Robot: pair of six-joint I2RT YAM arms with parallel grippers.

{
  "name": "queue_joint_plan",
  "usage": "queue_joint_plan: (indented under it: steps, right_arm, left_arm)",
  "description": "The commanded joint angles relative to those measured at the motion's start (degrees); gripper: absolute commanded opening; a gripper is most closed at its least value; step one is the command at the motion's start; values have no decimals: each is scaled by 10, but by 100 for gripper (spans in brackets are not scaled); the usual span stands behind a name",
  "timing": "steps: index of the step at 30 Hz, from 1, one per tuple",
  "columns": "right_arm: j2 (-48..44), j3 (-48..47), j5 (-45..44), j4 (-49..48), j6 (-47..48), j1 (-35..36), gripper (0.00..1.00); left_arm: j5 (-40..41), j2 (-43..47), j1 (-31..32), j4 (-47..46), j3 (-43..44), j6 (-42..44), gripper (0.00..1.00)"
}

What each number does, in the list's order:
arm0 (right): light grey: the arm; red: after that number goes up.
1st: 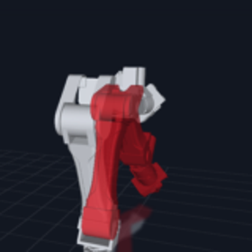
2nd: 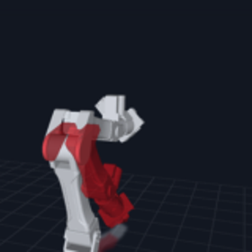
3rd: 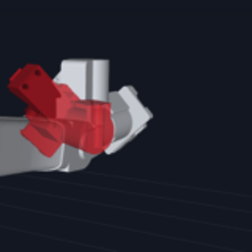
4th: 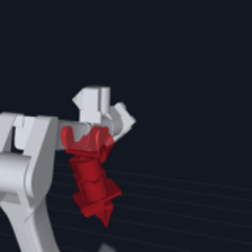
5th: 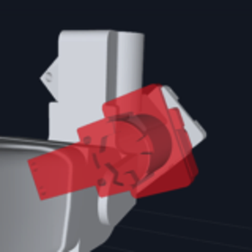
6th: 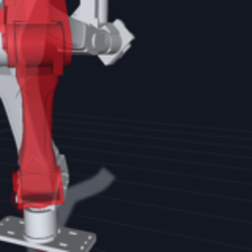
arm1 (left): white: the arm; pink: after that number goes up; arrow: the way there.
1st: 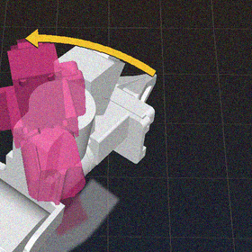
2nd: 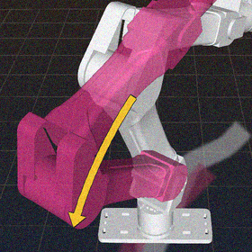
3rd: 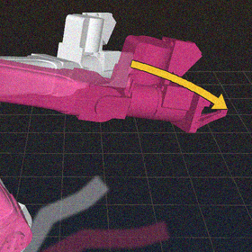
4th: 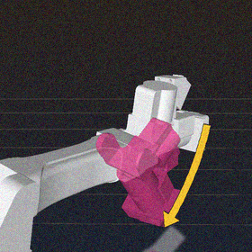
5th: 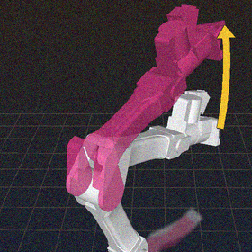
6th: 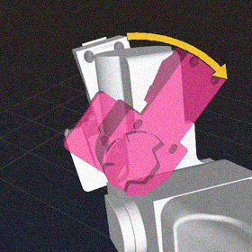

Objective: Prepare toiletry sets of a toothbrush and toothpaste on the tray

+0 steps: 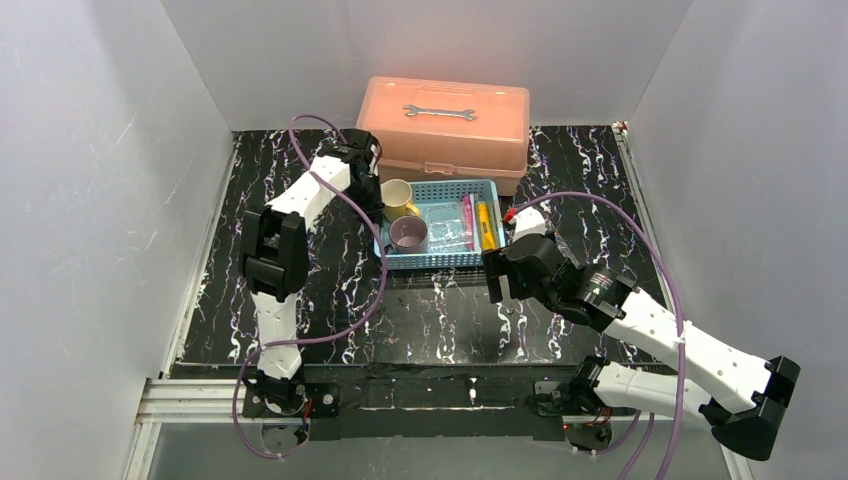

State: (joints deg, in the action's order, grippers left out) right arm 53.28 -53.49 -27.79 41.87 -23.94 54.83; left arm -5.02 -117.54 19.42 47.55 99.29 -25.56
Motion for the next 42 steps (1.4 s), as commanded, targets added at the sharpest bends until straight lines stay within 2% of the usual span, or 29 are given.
queue_joint_plan:
  steps: [1,8,9,12,13,15,30,42]
  right_arm:
    - [-3,-24,-31,11,-24,1,100]
    - [12,-28,-47,28,-56,1,100]
    - [13,-28,-51,30,-60,1,100]
    - [34,-48,-91,59,-85,-1,100]
    - [52,-57,-104,69,-94,-12,100]
    - [56,-57,-111,66,-97,-32,100]
    - [77,-50,-29,-5,-66,-245,100]
    - [137,-45,61,-81,-61,-391,100]
  left_arm:
    - [42,-11,-39,-12,12,9,0]
    - [26,-18,-47,-10,29,21,2]
    - [25,-17,-47,-10,26,21,9]
    - [17,5,-47,-10,6,31,44]
    - [21,21,-47,-8,-2,36,52]
    - [24,39,-47,-6,-11,39,60]
    - [-12,199,-47,-10,-103,30,68]
    - [-142,366,-47,-85,-291,17,72]
